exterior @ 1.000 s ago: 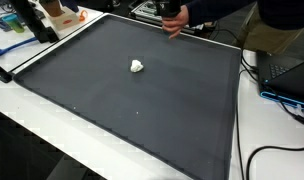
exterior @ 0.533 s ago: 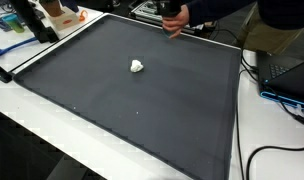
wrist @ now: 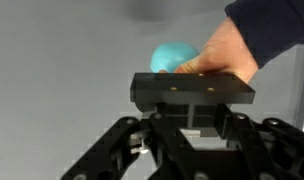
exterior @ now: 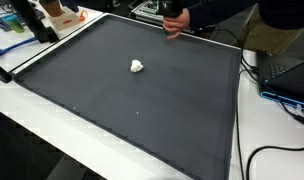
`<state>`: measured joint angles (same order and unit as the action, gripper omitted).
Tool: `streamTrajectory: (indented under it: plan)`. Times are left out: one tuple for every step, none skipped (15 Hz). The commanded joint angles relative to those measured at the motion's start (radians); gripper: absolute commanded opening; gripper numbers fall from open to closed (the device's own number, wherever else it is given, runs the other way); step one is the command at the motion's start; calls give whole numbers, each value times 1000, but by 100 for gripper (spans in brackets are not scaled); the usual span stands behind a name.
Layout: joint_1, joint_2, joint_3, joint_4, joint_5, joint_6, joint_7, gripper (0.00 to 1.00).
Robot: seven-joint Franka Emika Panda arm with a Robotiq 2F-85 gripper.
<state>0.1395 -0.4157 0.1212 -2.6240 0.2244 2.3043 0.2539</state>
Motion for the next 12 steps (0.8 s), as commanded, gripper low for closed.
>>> streamTrajectory:
  plan:
    - [5, -15, -3, -3, 38, -26, -7, 27]
    - [4, -20, -3, -5, 40, -23, -5, 31]
    - [3, -22, -1, -6, 37, -22, -2, 31]
    - [4, -24, -1, -6, 39, -22, -4, 23]
    - [4, -27, 0, -7, 39, -20, -3, 22]
    - [5, -33, 1, -9, 39, -17, -4, 22]
    - [2, -38, 5, -11, 32, -15, 3, 22]
    - [3, -47, 3, -15, 35, -10, -2, 22]
    - [1, -62, 3, -22, 35, -1, 0, 22]
    - [3, -75, -1, -30, 44, 9, -5, 22]
    - [7, -86, -2, -36, 44, 14, -15, 22]
    - [-6, -31, 6, 2, 18, -1, -3, 47]
